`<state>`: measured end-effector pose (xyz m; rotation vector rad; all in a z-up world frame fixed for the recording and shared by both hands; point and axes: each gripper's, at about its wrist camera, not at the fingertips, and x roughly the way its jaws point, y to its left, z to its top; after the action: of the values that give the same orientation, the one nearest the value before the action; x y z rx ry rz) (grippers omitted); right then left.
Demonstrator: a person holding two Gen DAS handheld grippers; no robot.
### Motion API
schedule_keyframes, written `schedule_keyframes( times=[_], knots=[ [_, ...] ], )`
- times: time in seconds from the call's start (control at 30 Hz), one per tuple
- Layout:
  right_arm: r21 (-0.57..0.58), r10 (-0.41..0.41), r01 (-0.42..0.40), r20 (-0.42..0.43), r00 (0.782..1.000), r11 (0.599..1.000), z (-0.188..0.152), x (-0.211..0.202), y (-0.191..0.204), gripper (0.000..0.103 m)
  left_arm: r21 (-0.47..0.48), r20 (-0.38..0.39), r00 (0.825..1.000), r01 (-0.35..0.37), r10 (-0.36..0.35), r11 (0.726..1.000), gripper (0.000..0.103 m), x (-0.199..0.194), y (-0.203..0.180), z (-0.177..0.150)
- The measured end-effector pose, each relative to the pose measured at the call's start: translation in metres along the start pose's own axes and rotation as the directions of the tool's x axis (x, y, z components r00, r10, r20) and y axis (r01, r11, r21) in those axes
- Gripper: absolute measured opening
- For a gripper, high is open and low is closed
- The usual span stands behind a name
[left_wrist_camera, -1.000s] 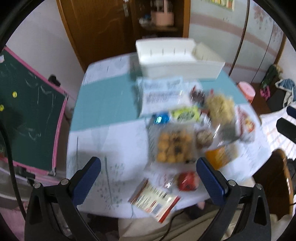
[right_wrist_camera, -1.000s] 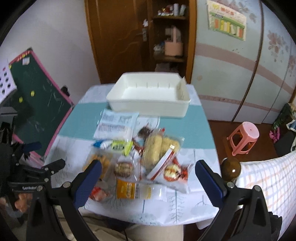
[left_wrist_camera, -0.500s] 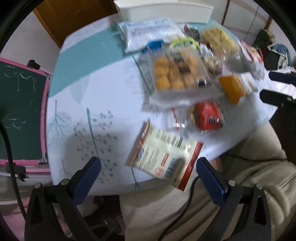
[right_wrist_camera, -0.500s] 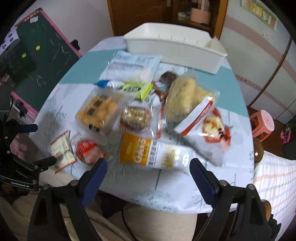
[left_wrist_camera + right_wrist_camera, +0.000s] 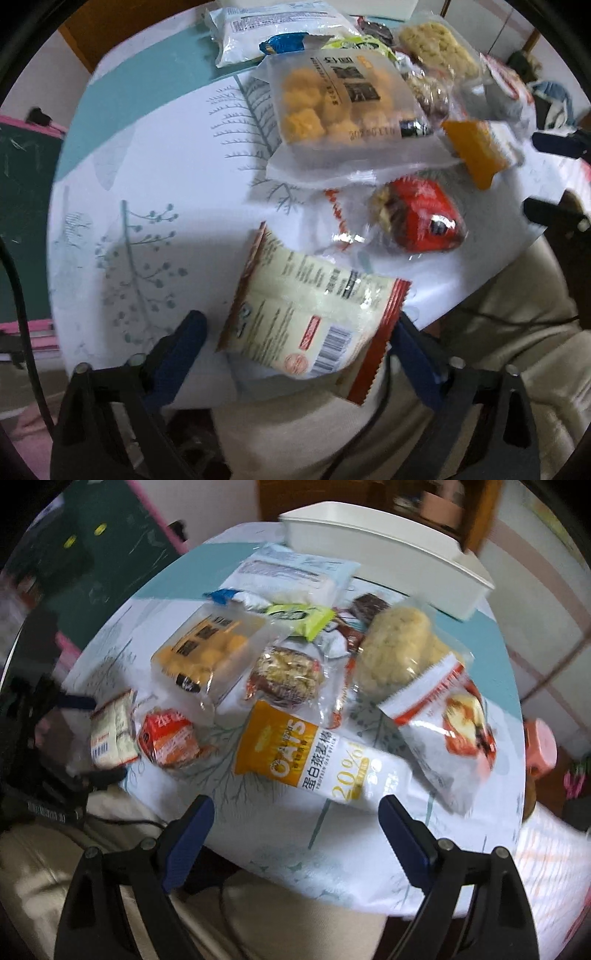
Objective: Organize snacks
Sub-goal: 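Grasp the cream sachet with the left tool while the right grasps the orange OATS bar, then carry both snacks over the white basket and release them inside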
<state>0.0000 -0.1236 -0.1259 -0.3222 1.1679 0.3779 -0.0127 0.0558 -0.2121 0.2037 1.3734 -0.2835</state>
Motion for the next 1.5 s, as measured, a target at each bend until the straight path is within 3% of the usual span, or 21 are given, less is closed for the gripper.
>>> schedule_keyframes(
  times=[0.17,0.33,0.4,0.5,0.57,0.73,1.07,1.17,1.3,1.5],
  knots=[
    [-0.192,-0.047,0.054,0.041,0.998,0.980,0.008,0.009,0.005,0.091,0.004,0.037,0.999,-0.001,0.001,1.000,0.074,-0.005,0.008,0.008],
    [-0.307,-0.018,0.015,-0.007,1.000,0.952,0.018,0.033,0.008,0.076,-0.011,0.069,0.998,-0.003,0.004,1.000,0.051,-0.011,0.021,0.013],
    [-0.332,0.018,-0.021,-0.012,1.000,0.943,0.024,0.037,0.008,0.073,-0.032,0.078,0.997,0.019,-0.016,0.999,0.050,-0.011,0.030,0.016],
    [-0.287,0.114,-0.124,-0.050,0.992,0.950,0.034,0.040,0.002,0.053,-0.057,0.088,0.996,0.036,-0.031,0.998,0.050,-0.012,0.039,0.019],
    [-0.281,0.117,-0.123,-0.039,0.992,0.952,0.038,0.038,0.001,0.048,-0.076,0.097,0.995,0.035,-0.028,0.997,0.050,-0.012,0.045,0.022],
    [-0.220,0.209,-0.204,-0.002,0.978,0.954,0.049,0.022,-0.009,0.018,-0.106,0.152,0.988,0.041,-0.025,0.994,0.050,-0.033,0.062,0.031],
    [-0.106,0.305,-0.292,0.140,0.942,0.951,0.070,-0.032,-0.032,0.018,-0.060,0.319,0.947,0.060,-0.037,0.996,0.050,-0.124,0.038,0.069],
    [-0.066,0.305,-0.298,0.209,0.929,0.952,0.093,-0.055,-0.045,0.018,-0.033,0.365,0.931,0.044,-0.029,0.999,0.050,-0.155,0.034,0.103],
    [0.004,0.263,-0.278,0.314,0.912,0.961,0.133,-0.090,-0.071,0.018,-0.021,0.413,0.911,0.021,-0.010,1.000,0.050,-0.194,0.030,0.160],
    [0.189,0.114,-0.229,0.477,0.871,0.955,0.211,-0.145,-0.136,0.018,-0.032,0.520,0.852,-0.052,0.061,0.998,0.050,-0.242,0.025,0.256]
  ],
)
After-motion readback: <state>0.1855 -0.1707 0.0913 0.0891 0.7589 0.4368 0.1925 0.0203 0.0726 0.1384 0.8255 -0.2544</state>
